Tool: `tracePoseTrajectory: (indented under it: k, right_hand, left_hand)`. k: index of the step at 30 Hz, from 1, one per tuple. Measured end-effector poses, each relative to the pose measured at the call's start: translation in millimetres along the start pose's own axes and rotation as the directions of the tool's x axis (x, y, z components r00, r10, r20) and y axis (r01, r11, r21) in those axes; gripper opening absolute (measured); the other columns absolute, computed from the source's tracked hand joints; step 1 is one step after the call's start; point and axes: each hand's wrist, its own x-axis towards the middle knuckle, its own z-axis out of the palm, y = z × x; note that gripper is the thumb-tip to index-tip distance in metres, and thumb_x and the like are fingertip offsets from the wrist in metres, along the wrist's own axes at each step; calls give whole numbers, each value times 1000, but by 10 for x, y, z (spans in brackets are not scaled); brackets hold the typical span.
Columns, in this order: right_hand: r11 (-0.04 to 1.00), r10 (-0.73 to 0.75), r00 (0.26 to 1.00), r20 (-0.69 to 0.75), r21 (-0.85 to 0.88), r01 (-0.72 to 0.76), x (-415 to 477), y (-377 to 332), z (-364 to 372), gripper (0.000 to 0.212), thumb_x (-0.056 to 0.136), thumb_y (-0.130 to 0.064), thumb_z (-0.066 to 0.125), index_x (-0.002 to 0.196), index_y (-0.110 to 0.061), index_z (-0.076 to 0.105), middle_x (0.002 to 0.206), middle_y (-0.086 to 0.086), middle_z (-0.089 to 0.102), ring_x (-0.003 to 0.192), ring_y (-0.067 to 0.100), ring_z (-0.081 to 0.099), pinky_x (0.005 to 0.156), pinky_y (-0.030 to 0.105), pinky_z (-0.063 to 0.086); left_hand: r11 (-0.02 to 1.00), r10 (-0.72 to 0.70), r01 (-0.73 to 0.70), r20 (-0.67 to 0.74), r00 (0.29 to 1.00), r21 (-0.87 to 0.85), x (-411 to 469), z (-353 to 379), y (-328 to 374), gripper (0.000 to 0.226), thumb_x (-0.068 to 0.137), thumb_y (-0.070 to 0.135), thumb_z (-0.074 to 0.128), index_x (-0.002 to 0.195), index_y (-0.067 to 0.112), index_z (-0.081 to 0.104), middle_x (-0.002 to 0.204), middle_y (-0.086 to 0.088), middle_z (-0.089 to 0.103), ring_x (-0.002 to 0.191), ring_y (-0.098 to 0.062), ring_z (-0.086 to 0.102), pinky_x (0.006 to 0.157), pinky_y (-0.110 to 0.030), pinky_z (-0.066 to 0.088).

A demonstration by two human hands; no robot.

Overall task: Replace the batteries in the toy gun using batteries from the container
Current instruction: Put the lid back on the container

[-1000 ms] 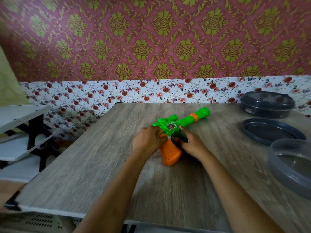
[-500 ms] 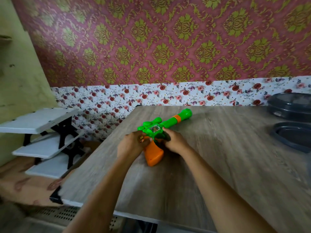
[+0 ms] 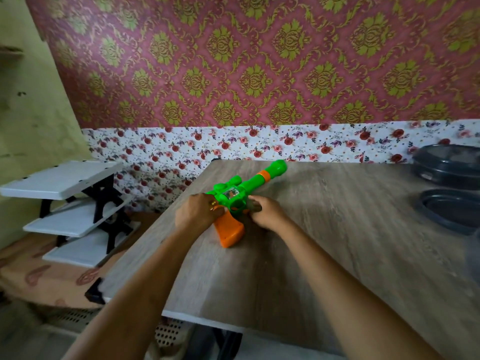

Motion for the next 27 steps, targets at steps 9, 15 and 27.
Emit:
tracePoseTrajectory:
  k: [9,15,27]
  right_hand:
    - [984,-18,975,-220,-178,-22,-1151,559,-1063,51,84,-36,61,132,-20,51,133,3,57,123,20,53,102,35,44]
    - [963,52,902,-428,-219,-159,-1945,959,-1831,46,84,-33,62,127,-19,56,128,4,61,118,21,56,99,34,45]
    - [875,290,636,-715,-72,-479,-2913,1674,-2627,60,91,-36,51,140,-5,36,143,15,42,133,28,39,107,34,33]
  left_hand:
    - [994,78,-87,-131,988,-64,-252,23,749,26,85,37,63,92,12,66,94,-13,66,86,-33,63,61,-33,46]
    - [927,310,-318,-68,948,-199,-562,307,1812,22,87,25,54,74,9,59,72,-8,58,71,-29,58,58,-31,43]
    - [755,653,-644,68,754,-121,-612,979,3542,33,91,18,50,123,22,60,126,-8,60,109,-27,58,90,-37,48]
